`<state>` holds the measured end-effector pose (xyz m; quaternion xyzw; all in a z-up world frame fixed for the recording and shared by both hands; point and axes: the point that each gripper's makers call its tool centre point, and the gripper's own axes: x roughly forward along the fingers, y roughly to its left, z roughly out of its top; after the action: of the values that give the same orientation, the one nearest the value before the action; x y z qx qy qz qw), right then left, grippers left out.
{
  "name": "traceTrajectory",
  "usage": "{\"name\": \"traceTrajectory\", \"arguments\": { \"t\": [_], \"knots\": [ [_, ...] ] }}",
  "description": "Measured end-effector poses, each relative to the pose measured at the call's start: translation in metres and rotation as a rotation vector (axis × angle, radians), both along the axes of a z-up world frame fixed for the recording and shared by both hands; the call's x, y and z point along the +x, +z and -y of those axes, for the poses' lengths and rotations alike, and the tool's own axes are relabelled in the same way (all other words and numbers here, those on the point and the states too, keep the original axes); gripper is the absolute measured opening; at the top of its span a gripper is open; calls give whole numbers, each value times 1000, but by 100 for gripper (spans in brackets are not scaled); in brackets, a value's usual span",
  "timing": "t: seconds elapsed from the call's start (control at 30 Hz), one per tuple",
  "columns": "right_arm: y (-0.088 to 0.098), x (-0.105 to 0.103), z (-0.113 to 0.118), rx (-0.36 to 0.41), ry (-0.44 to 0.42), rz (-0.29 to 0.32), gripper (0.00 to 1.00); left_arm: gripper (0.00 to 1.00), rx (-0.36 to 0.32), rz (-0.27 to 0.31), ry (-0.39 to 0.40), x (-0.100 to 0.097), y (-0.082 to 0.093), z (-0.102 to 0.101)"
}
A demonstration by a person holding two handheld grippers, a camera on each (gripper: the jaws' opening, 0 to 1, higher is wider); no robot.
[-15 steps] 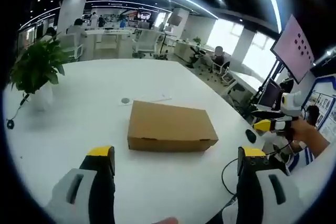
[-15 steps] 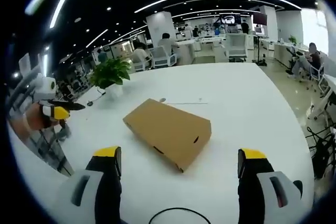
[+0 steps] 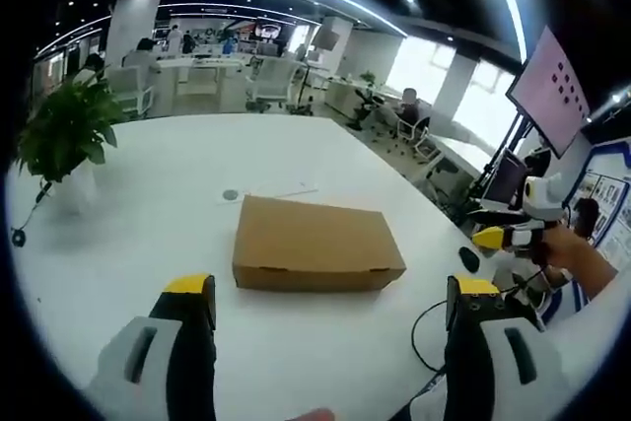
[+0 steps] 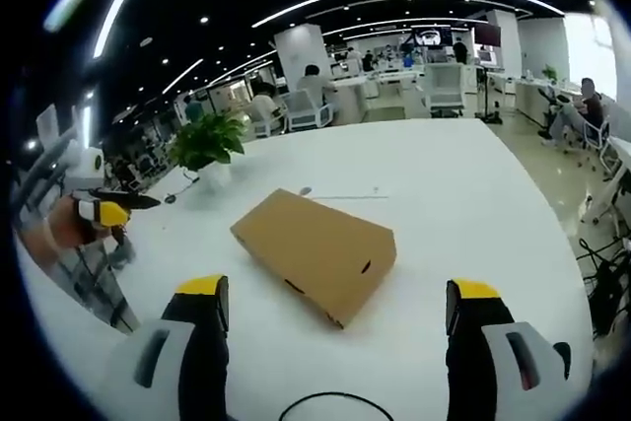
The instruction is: Operate the shoe box by opening the lid, removing the specified soft item, and placing it in the target area until the item is outside and the box remains undamaged.
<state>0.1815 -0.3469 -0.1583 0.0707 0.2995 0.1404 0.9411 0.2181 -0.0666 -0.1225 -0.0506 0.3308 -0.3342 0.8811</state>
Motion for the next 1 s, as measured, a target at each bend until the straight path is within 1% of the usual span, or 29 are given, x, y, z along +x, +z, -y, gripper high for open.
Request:
{"name": "traceTrajectory", "arguments": {
  "t": [0.13, 0.3, 0.47, 0.5, 0.53, 0.6, 0.63, 0.67, 0.73, 0.77, 0.83, 0.87, 0.93, 1.0],
  "knots": [
    [-7, -3, -3, 7, 9, -18, 93, 99, 1, 17, 6, 0, 3, -1],
    [-11, -3, -7, 17, 17, -35, 93, 99, -2, 16, 16, -1, 2, -2],
    [-16, -3, -10, 19, 27, -41, 92, 99, -50, 0, 39, 0, 2, 1],
    [-17, -3, -10, 21, 28, -44, 92, 99, -51, -2, 41, 1, 0, 1],
    [-17, -3, -10, 21, 28, -42, 92, 99, -44, -15, 37, 0, -3, 3],
    [-19, -3, -9, 25, 25, -41, 92, 99, -26, -28, 19, -3, -6, 6],
    [-26, -7, -11, 25, 32, -81, 92, 99, -22, -8, 11, -1, -4, 5],
    [-26, -9, -11, 21, 35, -91, 91, 99, -24, 18, 16, 1, -1, 4],
    [-20, -6, -13, 17, 42, -34, 91, 99, -33, -5, 25, 0, -3, 2],
    [-21, -7, -13, 20, 40, -42, 91, 99, -35, -15, 22, -1, -3, 2],
    [-25, -8, -16, 26, 46, -68, 91, 99, -32, 6, 30, 1, -2, -2],
    [-26, -9, -16, 17, 51, -71, 91, 99, -33, 3, 35, 0, -2, -3],
    [-24, -8, -15, 3, 54, -58, 91, 99, -52, -9, 43, 0, -3, -3],
    [-23, -8, -15, 12, 47, -53, 91, 99, -54, -6, 42, -1, -2, -2]
  ]
}}
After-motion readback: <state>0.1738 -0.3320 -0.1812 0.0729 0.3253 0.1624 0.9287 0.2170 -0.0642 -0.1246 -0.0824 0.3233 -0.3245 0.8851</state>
